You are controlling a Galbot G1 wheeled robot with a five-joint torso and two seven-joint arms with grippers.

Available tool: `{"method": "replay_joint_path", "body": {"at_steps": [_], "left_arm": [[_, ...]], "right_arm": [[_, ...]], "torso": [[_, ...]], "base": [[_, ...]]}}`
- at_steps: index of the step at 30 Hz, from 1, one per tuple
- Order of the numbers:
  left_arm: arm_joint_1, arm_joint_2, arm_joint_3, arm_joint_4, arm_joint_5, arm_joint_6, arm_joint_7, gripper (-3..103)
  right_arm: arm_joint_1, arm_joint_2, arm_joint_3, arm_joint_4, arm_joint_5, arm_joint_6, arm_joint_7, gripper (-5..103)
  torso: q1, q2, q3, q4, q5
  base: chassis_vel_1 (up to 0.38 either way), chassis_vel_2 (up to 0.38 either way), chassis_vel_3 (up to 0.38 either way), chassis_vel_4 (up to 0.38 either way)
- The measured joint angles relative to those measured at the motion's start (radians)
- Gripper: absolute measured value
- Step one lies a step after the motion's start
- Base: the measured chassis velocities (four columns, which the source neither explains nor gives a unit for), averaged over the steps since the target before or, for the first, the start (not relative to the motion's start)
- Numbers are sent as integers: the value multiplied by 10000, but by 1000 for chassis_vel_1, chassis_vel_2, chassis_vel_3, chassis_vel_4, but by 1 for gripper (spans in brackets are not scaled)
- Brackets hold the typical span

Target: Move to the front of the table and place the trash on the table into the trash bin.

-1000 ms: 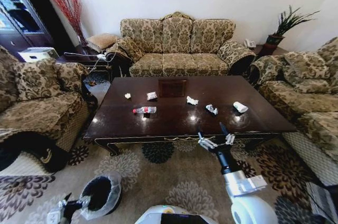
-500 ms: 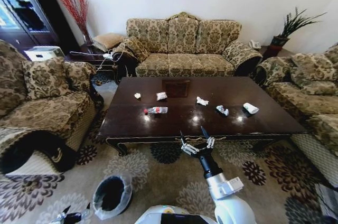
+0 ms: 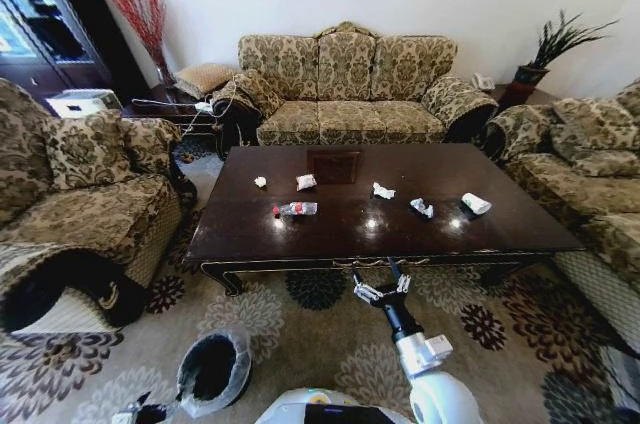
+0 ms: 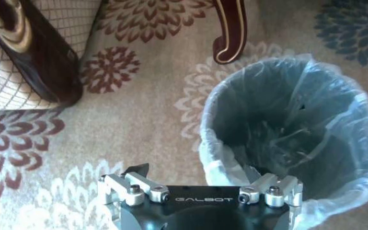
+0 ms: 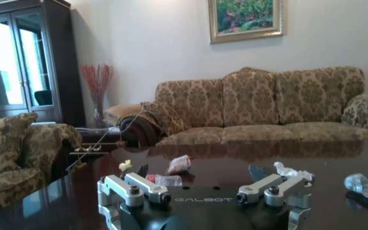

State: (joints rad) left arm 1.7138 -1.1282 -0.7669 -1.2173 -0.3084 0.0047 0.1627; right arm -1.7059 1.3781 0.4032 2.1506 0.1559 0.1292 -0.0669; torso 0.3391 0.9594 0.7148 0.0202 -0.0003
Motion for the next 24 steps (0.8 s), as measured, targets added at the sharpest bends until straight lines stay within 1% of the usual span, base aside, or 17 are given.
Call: {"method": "replay_joint_path", "body": {"at_steps": [1,3,4,6,7,8,9,11,12,13,14,15,17,18,20,21,24], "left_arm": [[0,0,0,0,0,0,0,98],[-166,78,107,257,76,-186,4,98],[-185,91,137,249,136,-255,6,98],[-186,90,140,232,180,-276,1,98],[-184,81,137,176,360,-344,-25,98],[-164,57,94,58,698,-546,-42,98],[-140,48,62,-13,858,-634,-61,98],[-105,27,-4,-103,1057,-763,-92,98],[-105,27,-4,-103,1057,-763,-92,98],[-127,-11,-50,-92,1195,-889,-118,98],[-159,-37,-66,-64,1232,-948,-127,98],[-215,-72,-96,-31,1245,-1010,-156,98],[-252,-91,-125,-18,1227,-1043,-173,98],[-252,-91,-125,-18,1227,-1043,-173,98],[-279,-79,-138,15,1156,-1077,-174,98],[-319,-53,-140,83,1108,-1111,-173,98],[-385,-36,-114,110,1010,-1118,-166,98]], "right_arm": [[0,0,0,0,0,0,0,100],[-80,27,17,-39,8,50,-8,100],[-106,30,43,-91,9,226,-56,100],[-116,30,67,-114,18,309,-83,100],[-144,22,156,-167,86,500,-158,100],[-219,-33,415,-186,336,745,-312,100],[-267,-86,614,-186,541,822,-481,100],[-372,-241,1169,-278,1220,1145,-1474,100],[-372,-241,1169,-278,1220,1145,-1474,100],[-380,-356,1858,-770,1935,1772,-2997,100],[-332,-386,2181,-1092,2126,2283,-3696,100],[-306,-443,2606,-1502,2242,2949,-4501,100],[-463,-544,2956,-1697,2452,3357,-5078,100],[-463,-544,2956,-1697,2452,3357,-5078,100],[-718,-602,3033,-1688,2970,3510,-5299,100],[-815,-523,3018,-1594,3259,3551,-5435,100],[-737,-328,2941,-1551,3293,3573,-5470,100]], "torso": [[0,0,0,0,0],[-1,0,0,0,2],[0,0,0,0,3],[0,0,0,0,4],[0,0,0,0,6],[1,0,0,0,3],[0,0,0,0,3],[0,0,0,0,4],[0,0,0,0,4],[-1,0,-1,1,2],[-1,0,-1,1,5],[-1,0,-1,1,6],[0,0,-1,1,6],[0,0,-1,1,6],[1,0,0,0,4],[0,0,-1,-1,4],[-1,0,-1,0,3]], "base": [[0,0,0,0],[0,0,0,0],[0,0,0,0],[0,0,0,0],[0,0,0,0],[0,0,0,0],[0,0,0,0],[0,0,0,0],[0,0,0,0],[0,0,0,0],[0,0,0,0],[0,0,0,0],[0,0,0,0],[0,0,0,0],[0,0,0,0],[0,0,0,0],[0,0,0,0]]}}
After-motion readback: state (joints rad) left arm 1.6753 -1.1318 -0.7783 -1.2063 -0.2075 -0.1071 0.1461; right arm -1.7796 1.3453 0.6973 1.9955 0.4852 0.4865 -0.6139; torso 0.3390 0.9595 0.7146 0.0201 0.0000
